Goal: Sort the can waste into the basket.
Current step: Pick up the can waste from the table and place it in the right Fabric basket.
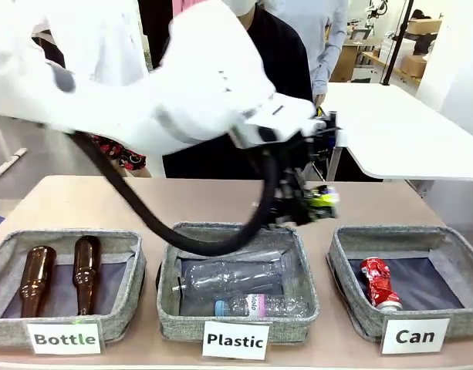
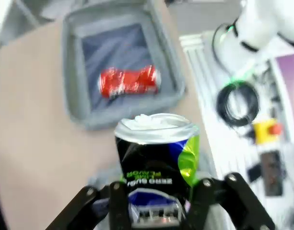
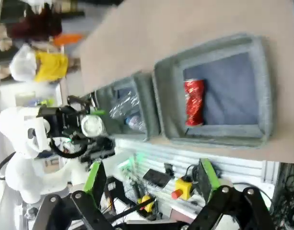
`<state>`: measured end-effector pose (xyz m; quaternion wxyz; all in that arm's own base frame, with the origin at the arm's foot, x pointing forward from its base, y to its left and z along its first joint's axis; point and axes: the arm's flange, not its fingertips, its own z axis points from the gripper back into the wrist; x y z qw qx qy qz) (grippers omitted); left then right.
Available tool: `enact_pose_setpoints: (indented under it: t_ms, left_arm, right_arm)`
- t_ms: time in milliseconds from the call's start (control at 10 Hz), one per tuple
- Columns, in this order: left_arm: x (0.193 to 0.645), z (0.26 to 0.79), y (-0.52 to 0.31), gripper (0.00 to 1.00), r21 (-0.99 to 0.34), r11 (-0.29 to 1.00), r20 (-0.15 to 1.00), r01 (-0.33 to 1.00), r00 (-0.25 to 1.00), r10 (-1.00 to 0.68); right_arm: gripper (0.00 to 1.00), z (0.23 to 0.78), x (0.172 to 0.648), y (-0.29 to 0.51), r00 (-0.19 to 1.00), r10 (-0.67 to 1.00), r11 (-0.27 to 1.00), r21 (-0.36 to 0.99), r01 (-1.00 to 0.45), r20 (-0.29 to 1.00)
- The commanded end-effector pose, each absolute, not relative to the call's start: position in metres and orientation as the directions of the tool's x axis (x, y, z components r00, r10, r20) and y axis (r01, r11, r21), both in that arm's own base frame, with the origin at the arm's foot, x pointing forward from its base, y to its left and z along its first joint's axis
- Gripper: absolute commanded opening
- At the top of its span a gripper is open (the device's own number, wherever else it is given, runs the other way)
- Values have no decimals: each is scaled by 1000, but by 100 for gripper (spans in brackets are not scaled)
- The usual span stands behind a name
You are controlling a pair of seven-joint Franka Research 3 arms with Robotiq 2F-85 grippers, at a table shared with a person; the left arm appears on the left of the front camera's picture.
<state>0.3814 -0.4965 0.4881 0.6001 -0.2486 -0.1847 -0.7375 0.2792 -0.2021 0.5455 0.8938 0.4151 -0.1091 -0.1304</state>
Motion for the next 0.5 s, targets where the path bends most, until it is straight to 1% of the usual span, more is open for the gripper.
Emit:
enact_pose_setpoints:
  t_ms: [0, 100, 200, 300, 400]
  left_arm:
    - [388, 487, -562, 35, -148, -180, 591, 972, -59, -804]
    - [382, 482, -596, 35, -189, -153, 582, 970, -15, -813]
    - [376, 484, -619, 35, -204, -131, 558, 970, 5, -830]
    - [375, 488, -637, 35, -158, -69, 543, 985, 28, -839]
    - [372, 489, -648, 35, -116, -38, 536, 992, 31, -844]
  right_arm:
    - [100, 521, 262, -215, 925, -335, 662, 744, 95, 181]
    - [100, 511, 248, -228, 939, -310, 682, 723, 109, 151]
    - [100, 501, 234, -238, 943, -315, 700, 697, 157, 104]
    - [100, 528, 253, -231, 928, -341, 647, 754, 117, 148]
    - [100, 528, 253, -231, 928, -341, 647, 754, 117, 148]
